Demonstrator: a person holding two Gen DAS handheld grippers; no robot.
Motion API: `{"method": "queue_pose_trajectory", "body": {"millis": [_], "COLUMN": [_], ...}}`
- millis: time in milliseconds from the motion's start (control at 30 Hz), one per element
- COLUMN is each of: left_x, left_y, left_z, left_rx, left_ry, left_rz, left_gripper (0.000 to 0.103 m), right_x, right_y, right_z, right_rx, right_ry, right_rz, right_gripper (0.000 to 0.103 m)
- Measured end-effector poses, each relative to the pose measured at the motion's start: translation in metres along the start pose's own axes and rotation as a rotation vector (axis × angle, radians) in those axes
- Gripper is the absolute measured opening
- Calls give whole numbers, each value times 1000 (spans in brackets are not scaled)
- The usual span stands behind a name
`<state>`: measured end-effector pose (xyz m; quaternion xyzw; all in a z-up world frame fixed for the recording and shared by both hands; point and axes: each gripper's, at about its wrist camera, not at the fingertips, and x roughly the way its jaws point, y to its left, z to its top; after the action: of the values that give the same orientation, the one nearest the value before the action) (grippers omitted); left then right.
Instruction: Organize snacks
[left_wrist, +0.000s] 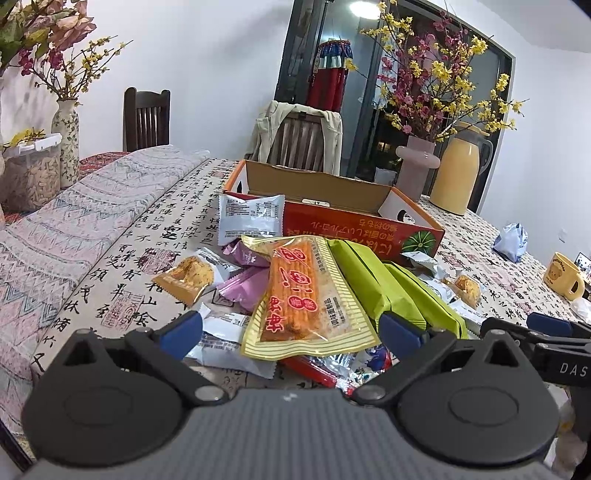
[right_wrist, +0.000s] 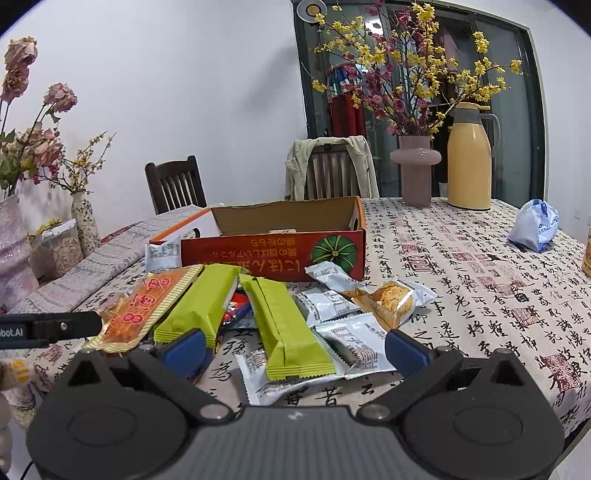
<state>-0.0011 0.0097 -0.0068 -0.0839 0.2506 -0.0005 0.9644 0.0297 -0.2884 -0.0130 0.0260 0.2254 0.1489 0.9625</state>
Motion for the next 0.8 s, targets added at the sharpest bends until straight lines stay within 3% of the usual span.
{"method": "queue_pose_trajectory", "body": {"millis": [800], "left_x": [0], "left_y": [2], "left_z": [-2], "left_rx": [-6], "left_ry": [3], "left_rz": [1], "left_gripper": [103], "right_x": [0], "right_y": [0], "right_z": [-1], "right_rx": [1], "right_ry": [-1], "right_rz": [0], "right_gripper": [103]}}
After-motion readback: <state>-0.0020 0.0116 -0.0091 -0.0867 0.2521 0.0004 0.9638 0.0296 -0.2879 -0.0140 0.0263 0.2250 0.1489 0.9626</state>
